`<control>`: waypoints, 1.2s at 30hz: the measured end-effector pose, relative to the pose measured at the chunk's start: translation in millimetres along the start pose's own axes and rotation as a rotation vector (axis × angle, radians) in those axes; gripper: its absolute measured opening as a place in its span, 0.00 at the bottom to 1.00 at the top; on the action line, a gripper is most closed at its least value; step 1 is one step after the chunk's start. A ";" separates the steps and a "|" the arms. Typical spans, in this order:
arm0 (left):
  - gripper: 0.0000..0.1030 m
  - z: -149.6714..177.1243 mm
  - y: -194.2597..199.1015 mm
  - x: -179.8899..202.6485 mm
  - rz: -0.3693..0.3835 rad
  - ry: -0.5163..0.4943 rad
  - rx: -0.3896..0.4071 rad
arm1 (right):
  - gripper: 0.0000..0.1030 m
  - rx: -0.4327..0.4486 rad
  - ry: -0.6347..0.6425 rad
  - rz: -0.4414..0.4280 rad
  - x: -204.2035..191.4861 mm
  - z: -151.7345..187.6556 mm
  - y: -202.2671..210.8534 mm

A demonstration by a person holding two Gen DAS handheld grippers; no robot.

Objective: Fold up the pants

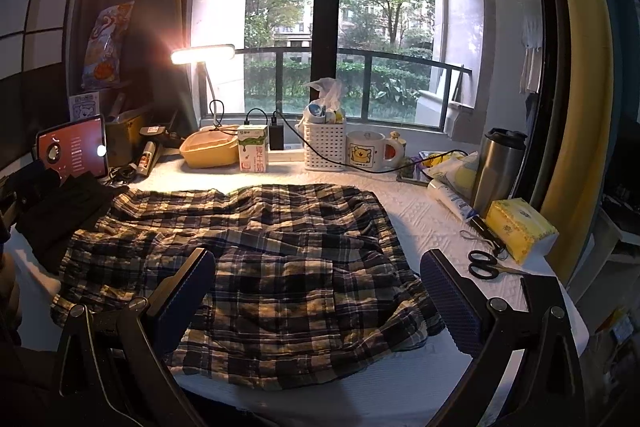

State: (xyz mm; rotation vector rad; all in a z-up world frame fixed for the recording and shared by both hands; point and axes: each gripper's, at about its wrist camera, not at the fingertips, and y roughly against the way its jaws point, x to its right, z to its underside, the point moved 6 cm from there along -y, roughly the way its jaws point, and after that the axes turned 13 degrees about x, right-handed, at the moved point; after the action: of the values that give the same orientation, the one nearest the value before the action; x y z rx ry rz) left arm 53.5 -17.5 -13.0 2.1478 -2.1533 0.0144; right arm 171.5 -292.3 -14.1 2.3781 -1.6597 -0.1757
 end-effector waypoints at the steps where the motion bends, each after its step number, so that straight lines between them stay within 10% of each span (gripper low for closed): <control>1: 0.98 0.2 -0.2 0.1 0.002 0.001 -0.001 | 1.00 -0.001 0.001 -0.001 -0.6 -0.1 0.0; 36: 0.98 3.1 0.1 -0.9 -0.032 -0.016 0.002 | 1.00 -0.010 -0.001 -0.010 -6.7 1.9 -4.4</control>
State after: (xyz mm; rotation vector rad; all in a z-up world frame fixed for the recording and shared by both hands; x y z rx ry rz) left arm 53.3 -16.9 -16.2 2.1908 -2.1277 -0.0029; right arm 172.8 -284.8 -17.3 2.3801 -1.6431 -0.1859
